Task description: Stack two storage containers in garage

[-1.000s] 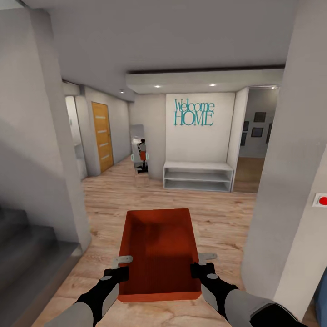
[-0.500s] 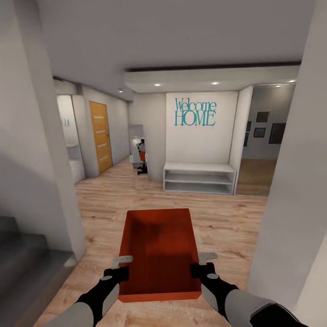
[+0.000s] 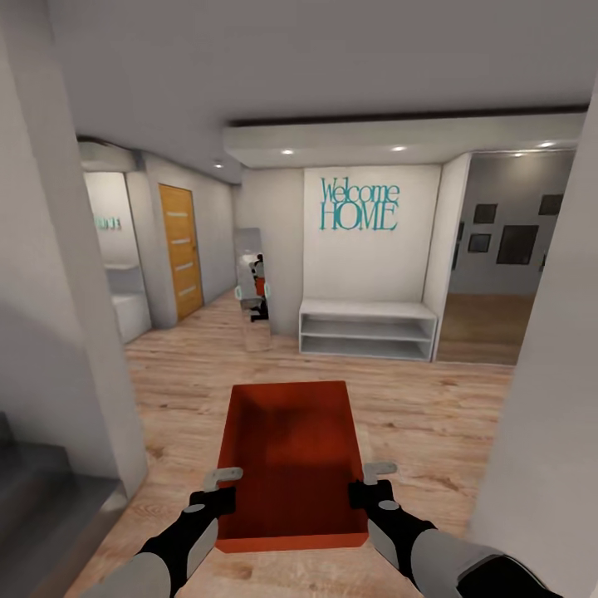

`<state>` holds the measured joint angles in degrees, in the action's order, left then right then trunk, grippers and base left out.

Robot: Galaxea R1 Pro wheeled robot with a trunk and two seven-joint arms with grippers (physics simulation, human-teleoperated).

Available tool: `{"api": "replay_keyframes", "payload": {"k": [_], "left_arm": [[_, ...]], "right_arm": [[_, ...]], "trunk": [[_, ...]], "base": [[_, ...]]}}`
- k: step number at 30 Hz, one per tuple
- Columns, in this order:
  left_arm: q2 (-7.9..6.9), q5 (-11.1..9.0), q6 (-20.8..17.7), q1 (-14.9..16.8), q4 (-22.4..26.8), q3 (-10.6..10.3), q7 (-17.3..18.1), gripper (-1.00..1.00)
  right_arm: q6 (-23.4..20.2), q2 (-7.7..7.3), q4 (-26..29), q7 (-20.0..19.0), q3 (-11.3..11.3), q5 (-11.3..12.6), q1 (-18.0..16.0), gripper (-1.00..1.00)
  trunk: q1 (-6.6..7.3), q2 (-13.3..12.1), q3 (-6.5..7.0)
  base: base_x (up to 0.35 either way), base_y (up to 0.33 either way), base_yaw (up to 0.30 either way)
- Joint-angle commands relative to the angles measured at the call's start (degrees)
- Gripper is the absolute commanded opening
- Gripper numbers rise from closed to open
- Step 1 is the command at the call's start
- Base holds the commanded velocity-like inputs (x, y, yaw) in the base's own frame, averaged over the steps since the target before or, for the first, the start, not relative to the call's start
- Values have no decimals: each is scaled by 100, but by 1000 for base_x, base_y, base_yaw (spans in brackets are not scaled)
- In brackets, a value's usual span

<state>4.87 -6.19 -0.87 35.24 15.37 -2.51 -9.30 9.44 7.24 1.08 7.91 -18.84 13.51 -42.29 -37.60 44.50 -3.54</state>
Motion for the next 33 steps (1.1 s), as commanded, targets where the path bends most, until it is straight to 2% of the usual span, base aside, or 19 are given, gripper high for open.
{"api": "replay_keyframes", "payload": {"k": [1,10,29,33], "left_arm": [[-65,-49,-10,0,-10,47,-99,-100],[-61,-49,-14,0,-8,46,-99,-100],[-65,-49,-16,0,-16,45,-99,-100],[-65,-49,-15,0,-16,48,-99,-100]], "right_arm": [[447,4,15,14,87,-24,-7,-100],[445,5,15,10,91,-22,-7,-100],[454,5,15,17,91,11,-7,-100],[449,5,15,11,91,5,-7,-100]], "trunk": [[-5,8,-10],[-5,8,-10],[-5,8,-10],[-5,8,-10]], "base": [[322,0,0],[322,0,3],[322,0,257],[322,0,99]]}}
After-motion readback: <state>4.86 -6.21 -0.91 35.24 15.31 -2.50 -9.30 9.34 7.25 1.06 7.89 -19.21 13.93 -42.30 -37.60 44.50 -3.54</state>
